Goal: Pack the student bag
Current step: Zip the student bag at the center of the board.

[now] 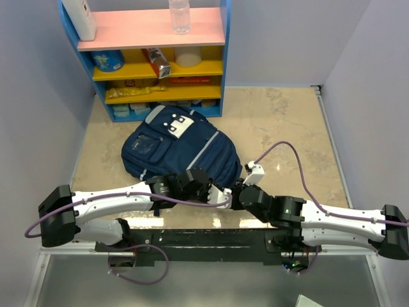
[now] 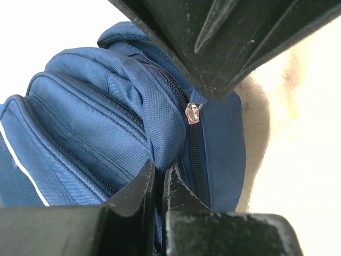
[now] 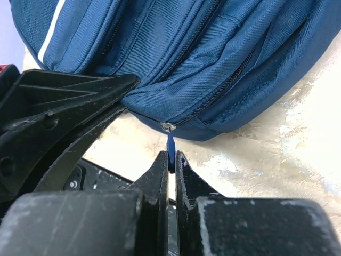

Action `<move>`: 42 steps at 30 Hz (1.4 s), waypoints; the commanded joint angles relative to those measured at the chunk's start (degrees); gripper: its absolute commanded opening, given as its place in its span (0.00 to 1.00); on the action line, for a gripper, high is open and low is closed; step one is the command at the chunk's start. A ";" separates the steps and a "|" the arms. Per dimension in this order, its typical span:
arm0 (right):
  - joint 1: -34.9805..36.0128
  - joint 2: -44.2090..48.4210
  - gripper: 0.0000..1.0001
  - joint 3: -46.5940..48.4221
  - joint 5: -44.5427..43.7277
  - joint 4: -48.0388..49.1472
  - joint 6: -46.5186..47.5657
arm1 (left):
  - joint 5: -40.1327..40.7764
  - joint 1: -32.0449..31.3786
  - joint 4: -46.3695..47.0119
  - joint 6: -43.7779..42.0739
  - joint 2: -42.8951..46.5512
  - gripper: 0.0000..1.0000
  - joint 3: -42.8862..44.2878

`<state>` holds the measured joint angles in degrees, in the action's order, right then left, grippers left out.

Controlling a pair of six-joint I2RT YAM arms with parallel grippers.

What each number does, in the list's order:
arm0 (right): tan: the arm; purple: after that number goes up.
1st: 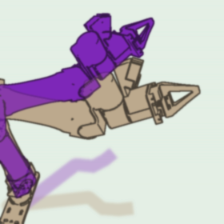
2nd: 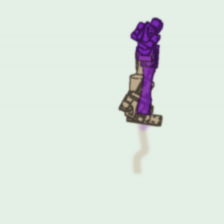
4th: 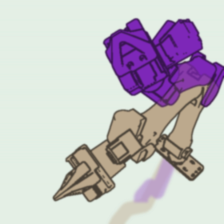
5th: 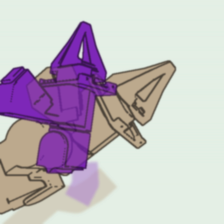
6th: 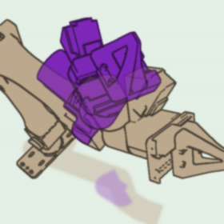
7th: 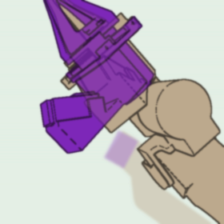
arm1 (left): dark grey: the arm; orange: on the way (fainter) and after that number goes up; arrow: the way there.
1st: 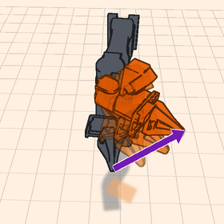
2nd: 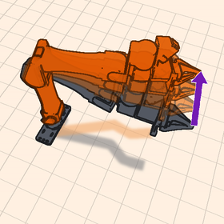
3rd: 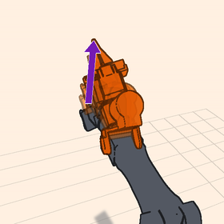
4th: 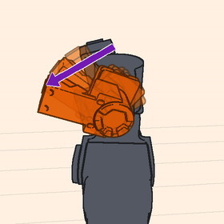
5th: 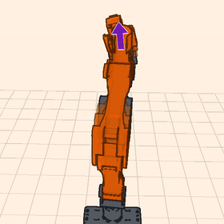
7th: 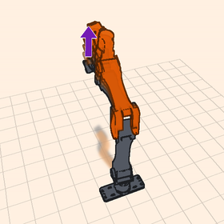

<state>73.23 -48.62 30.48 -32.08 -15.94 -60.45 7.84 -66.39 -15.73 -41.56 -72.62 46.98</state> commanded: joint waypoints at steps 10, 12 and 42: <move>-0.19 5.99 0.00 2.83 -13.88 -16.92 -7.84 | -2.74 0.12 -8.17 0.69 5.73 0.00 -1.98; -0.98 6.43 0.00 3.18 -15.12 -18.07 -7.85 | -2.83 0.21 -8.79 0.43 5.91 0.00 -2.77; -20.76 -8.69 0.00 1.87 -1.24 -0.58 8.68 | -3.88 1.26 -28.13 -5.02 18.13 0.00 -7.34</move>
<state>56.82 -56.25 35.97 -21.54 -14.46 -56.34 2.24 -65.56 -25.91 -46.22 -56.77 39.72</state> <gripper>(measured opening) 0.035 0.063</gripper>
